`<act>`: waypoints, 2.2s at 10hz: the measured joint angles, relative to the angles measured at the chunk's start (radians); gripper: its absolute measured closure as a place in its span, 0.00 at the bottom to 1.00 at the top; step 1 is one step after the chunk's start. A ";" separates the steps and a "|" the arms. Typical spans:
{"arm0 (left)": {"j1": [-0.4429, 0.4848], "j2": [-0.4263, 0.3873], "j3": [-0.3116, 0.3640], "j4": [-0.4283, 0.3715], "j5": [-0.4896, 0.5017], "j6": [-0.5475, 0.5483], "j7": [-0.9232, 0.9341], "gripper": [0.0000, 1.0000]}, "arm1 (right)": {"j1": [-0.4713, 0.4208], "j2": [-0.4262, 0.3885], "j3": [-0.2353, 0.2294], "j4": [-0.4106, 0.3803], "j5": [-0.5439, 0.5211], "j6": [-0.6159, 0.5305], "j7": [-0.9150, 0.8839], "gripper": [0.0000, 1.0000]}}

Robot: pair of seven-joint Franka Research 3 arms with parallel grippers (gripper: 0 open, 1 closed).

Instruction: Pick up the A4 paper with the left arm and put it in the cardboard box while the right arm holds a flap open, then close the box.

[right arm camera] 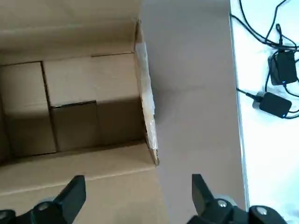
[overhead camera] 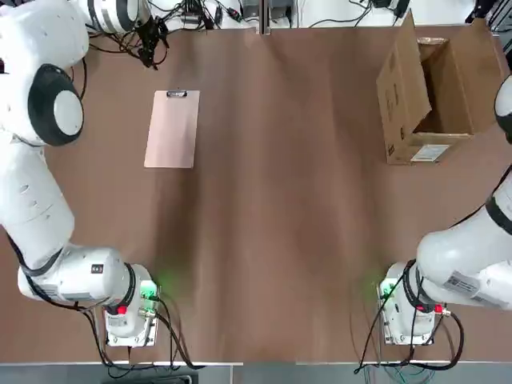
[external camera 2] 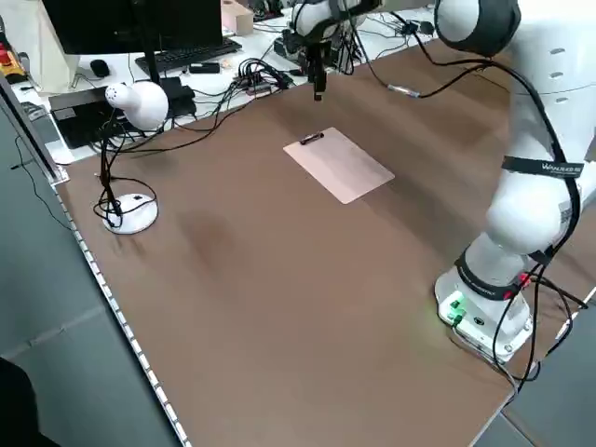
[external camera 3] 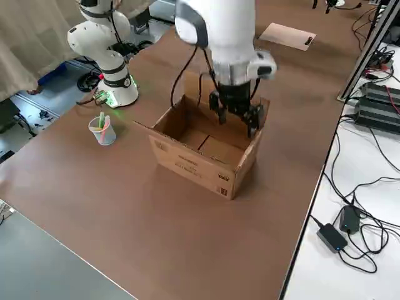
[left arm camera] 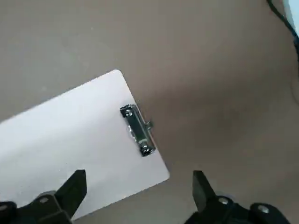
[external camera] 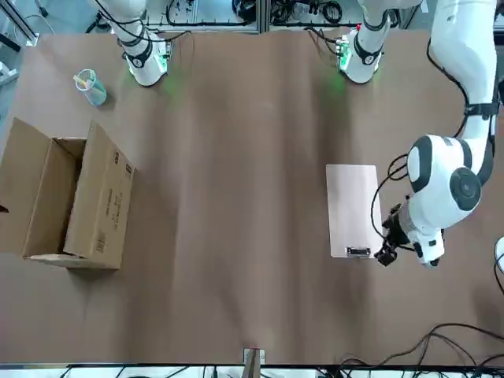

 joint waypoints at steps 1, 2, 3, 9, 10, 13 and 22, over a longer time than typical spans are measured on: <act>0.000 0.023 0.000 -0.001 0.000 0.056 -0.094 0.00 | -0.001 0.033 0.001 0.000 0.003 0.032 -0.028 0.00; -0.002 0.053 -0.001 -0.002 0.000 0.103 -0.156 0.00 | -0.001 0.063 0.001 0.000 0.003 0.059 -0.065 0.00; -0.007 0.090 -0.001 -0.002 0.000 0.134 -0.189 0.00 | -0.001 0.086 0.001 0.000 0.004 0.081 -0.108 0.00; -0.012 0.180 -0.002 -0.002 0.000 0.144 -0.229 0.00 | -0.036 0.145 0.001 0.001 0.038 0.151 -0.204 0.00; -0.014 0.192 -0.003 -0.001 0.000 0.144 -0.230 0.00 | -0.037 0.151 0.001 0.001 0.045 0.157 -0.204 0.00; -0.019 0.231 -0.003 0.020 0.000 0.144 -0.230 0.00 | -0.038 0.174 0.001 0.001 0.065 0.178 -0.204 0.00; -0.019 0.300 0.000 0.055 0.011 0.145 -0.230 0.06 | -0.073 0.221 0.003 0.000 0.131 0.220 -0.204 0.00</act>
